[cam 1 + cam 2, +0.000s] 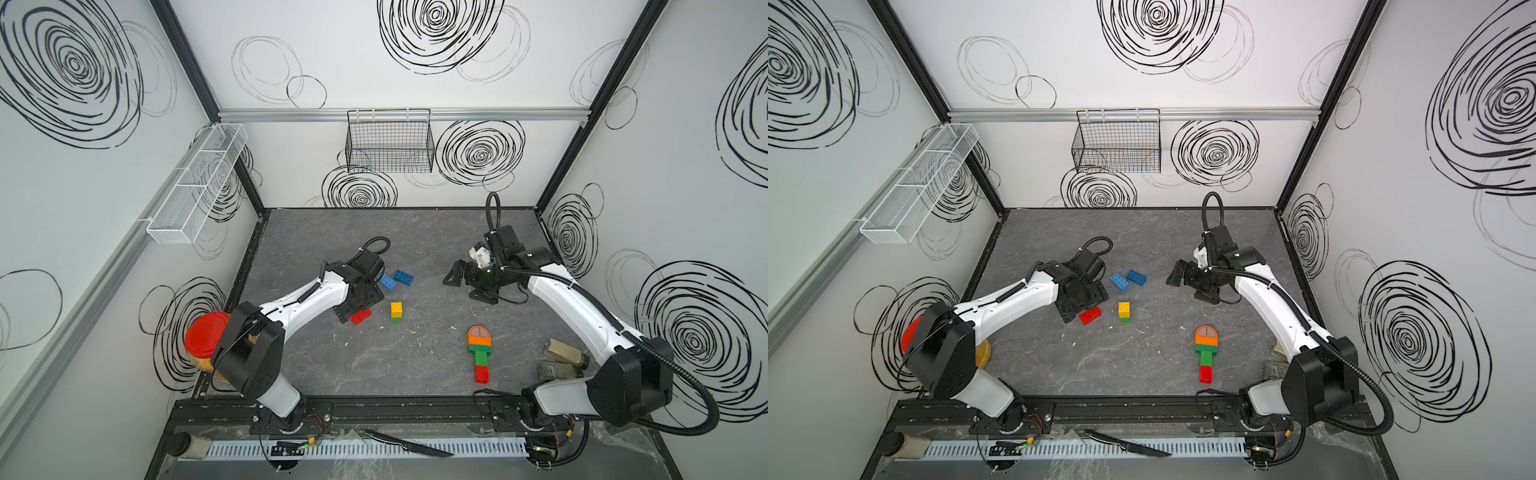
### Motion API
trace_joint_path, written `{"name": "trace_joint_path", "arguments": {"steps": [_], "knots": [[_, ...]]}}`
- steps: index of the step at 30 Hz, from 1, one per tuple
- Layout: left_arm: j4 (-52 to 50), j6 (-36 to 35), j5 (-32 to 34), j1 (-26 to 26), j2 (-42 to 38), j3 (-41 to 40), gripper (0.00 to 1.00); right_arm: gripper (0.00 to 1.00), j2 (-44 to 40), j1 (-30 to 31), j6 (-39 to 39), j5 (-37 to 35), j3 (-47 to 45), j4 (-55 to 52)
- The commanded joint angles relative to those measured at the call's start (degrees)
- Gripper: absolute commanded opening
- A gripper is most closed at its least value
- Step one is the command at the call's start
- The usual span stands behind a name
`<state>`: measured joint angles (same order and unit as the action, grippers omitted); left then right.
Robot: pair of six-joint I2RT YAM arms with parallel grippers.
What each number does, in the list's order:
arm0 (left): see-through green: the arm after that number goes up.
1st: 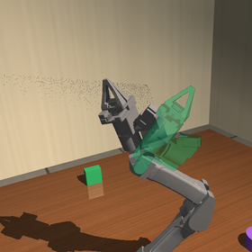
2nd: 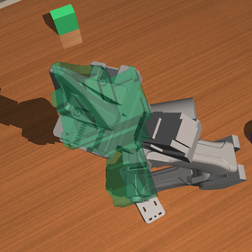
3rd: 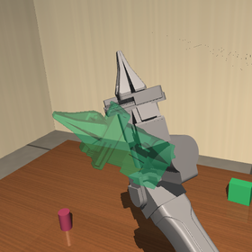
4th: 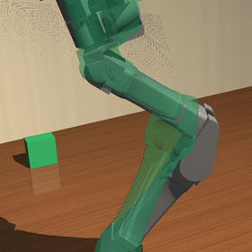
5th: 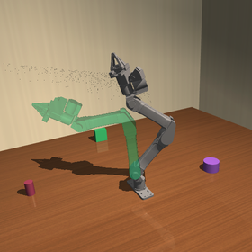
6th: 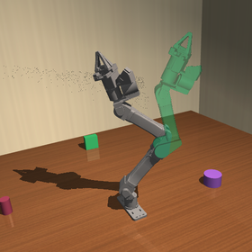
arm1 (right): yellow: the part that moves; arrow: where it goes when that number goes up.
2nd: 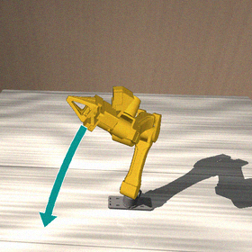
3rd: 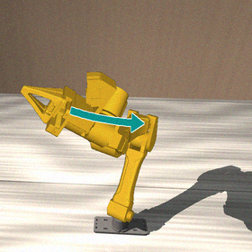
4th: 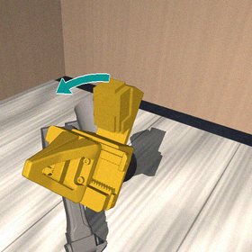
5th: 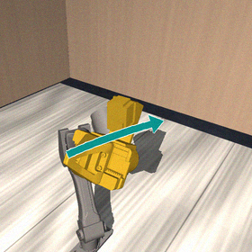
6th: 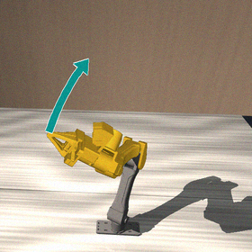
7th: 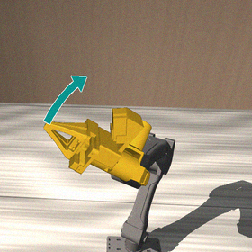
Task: Assemble an ice cream with lego
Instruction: Pick up the lego brick from the center of the board.
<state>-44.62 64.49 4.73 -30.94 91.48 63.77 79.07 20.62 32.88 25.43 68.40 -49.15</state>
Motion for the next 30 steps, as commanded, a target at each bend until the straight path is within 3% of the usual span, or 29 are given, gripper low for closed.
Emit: {"name": "trace_joint_path", "arguments": {"steps": [1, 11, 30], "knots": [[-0.82, -1.62, -2.24, 1.19, 1.53, 1.27, 0.93, 1.00, -0.50, -0.24, -0.81, 0.05, -0.19, -1.63], [-4.31, -5.42, -2.72, 2.33, 7.00, 4.67, 0.89, 1.00, -0.75, -0.25, -0.19, 0.41, -0.25, -0.76], [-1.17, -3.08, -3.85, 2.53, 10.72, 2.60, 0.85, 1.00, -1.28, -0.69, -0.28, 0.59, -1.47, -0.57]]}}
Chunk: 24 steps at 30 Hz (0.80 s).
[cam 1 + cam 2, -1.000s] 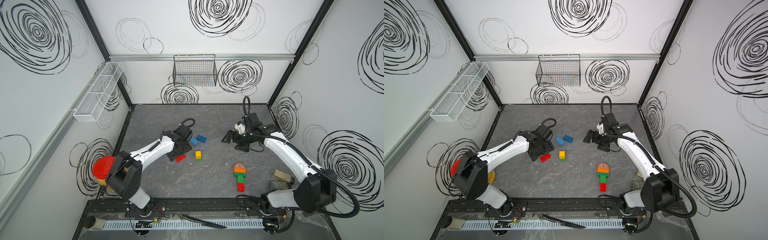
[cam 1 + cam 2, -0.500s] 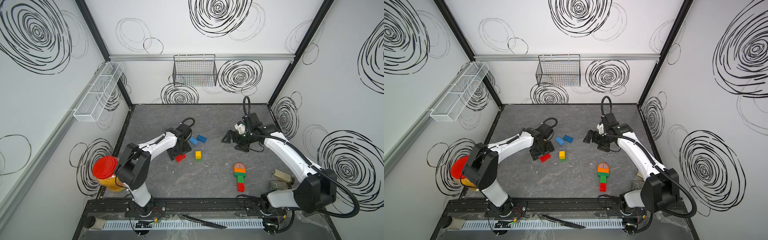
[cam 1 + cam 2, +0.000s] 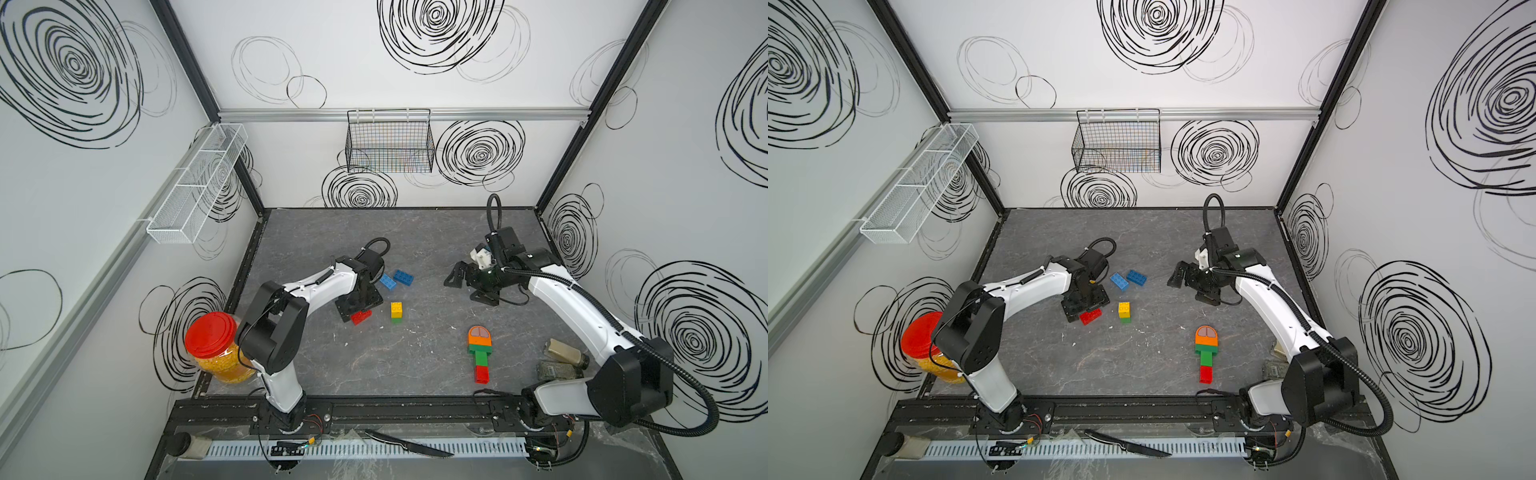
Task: Assemble an ice cream with lego
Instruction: Pick up the lego brick from the center of the board.
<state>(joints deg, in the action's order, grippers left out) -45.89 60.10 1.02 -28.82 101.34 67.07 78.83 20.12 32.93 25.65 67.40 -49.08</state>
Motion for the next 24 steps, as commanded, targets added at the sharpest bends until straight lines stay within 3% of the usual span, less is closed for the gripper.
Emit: {"name": "trace_joint_path", "arguments": {"steps": [1, 24], "knots": [[0.30, 1.49, -0.02, 0.44, 0.96, -0.87, 0.85, 1.00, -1.04, -0.25, -0.32, 0.41, -0.51, -0.53], [4.20, 5.91, -0.85, 0.51, 2.11, -2.77, 0.79, 1.00, -1.39, -0.35, -0.23, 0.45, -1.81, -0.35]]}}
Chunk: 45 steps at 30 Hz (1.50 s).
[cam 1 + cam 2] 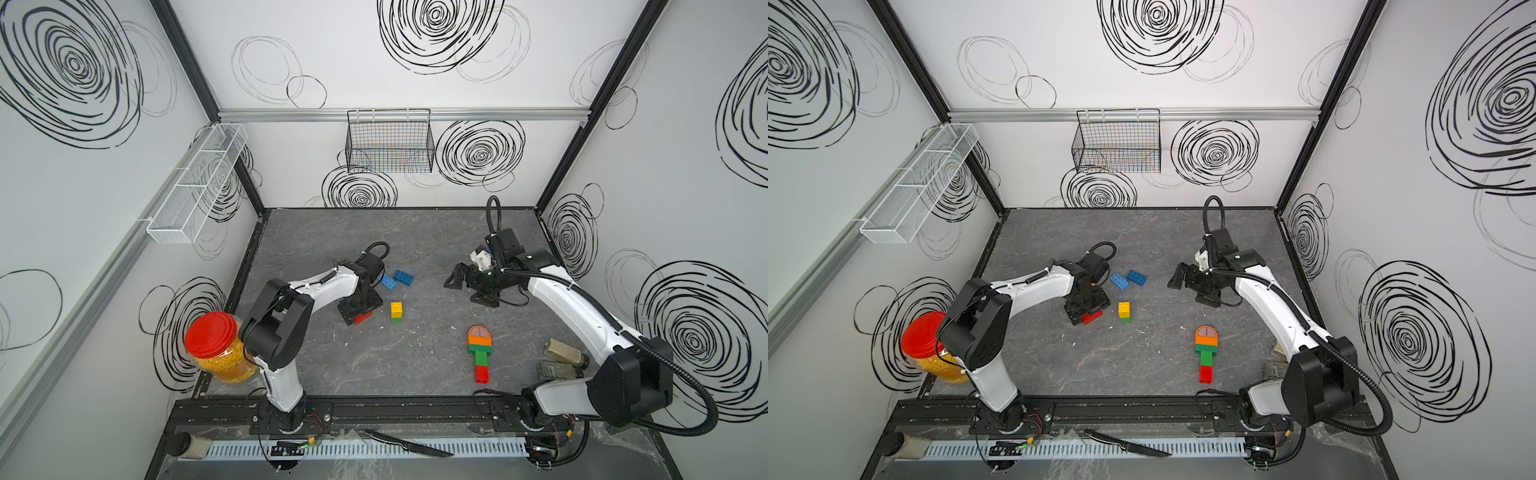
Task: Assemble an ice cream with lego
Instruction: Pick up the lego brick from the center of the board.
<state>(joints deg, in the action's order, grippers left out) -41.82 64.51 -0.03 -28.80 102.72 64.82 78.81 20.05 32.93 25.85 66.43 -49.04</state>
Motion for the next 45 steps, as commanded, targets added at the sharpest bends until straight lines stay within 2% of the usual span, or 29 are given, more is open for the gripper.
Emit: {"name": "trace_joint_path", "arguments": {"steps": [1, 17, 25, 32, 38, 45], "knots": [[0.18, 1.56, 0.44, 0.47, 0.73, -0.52, 0.79, 1.00, -1.37, -0.29, -0.23, 0.34, -0.95, -0.29], [-0.17, 0.74, 0.98, 0.23, 0.06, -1.24, 0.65, 1.00, -1.98, -0.33, -0.06, 0.19, -1.22, -0.69], [-4.90, -3.29, 3.65, -0.60, -3.58, 0.95, 0.59, 1.00, -2.34, -0.41, -0.06, 0.08, -1.22, -0.89], [-12.63, -7.55, 7.16, -3.31, -7.79, 6.93, 0.57, 1.00, -2.60, -0.30, 0.20, 0.00, -1.37, -0.97], [-18.73, -10.10, 6.47, -6.86, -9.82, 13.93, 0.55, 1.00, -2.95, -0.30, 0.56, -0.16, -1.31, -0.94], [-24.66, -13.24, 3.50, -12.35, -7.54, 23.01, 0.53, 1.00, -4.07, -0.28, 0.91, -0.25, -2.00, -1.24]]}}
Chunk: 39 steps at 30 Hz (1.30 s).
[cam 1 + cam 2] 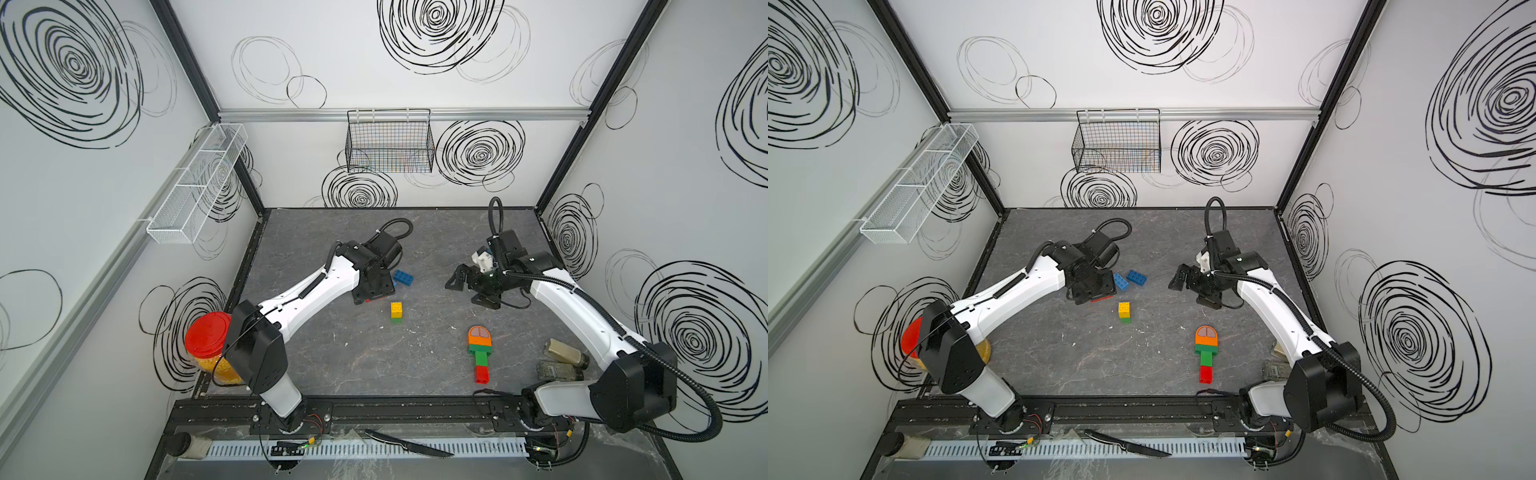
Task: Assemble an ice cream with lego
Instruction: Pick up the lego brick from the center of the board, then assemble the lego brick with the lego brick.
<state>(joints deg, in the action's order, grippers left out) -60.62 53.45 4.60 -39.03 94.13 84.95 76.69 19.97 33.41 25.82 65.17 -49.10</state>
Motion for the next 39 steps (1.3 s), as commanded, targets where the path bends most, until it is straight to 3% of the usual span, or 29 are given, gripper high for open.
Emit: {"name": "trace_joint_path", "arguments": {"steps": [1, 6, 18, 39], "knots": [[-6.25, -2.40, -1.59, -2.92, 1.46, 3.46, 0.53, 1.00, -2.15, -0.22, 0.43, -0.29, -0.83, -1.18], [-6.02, -2.81, -3.62, -5.42, 3.02, 4.96, 0.53, 1.00, -2.59, -0.29, 0.69, -0.46, -1.27, -1.21], [-3.37, -3.58, -0.64, -6.57, 8.36, 6.91, 0.52, 1.00, -2.85, -0.28, 0.80, -0.29, -2.09, -0.84], [1.12, -5.07, -3.28, -4.21, 11.94, 3.99, 0.52, 1.00, -2.86, -0.45, 0.63, 0.87, -4.23, 0.57]]}}
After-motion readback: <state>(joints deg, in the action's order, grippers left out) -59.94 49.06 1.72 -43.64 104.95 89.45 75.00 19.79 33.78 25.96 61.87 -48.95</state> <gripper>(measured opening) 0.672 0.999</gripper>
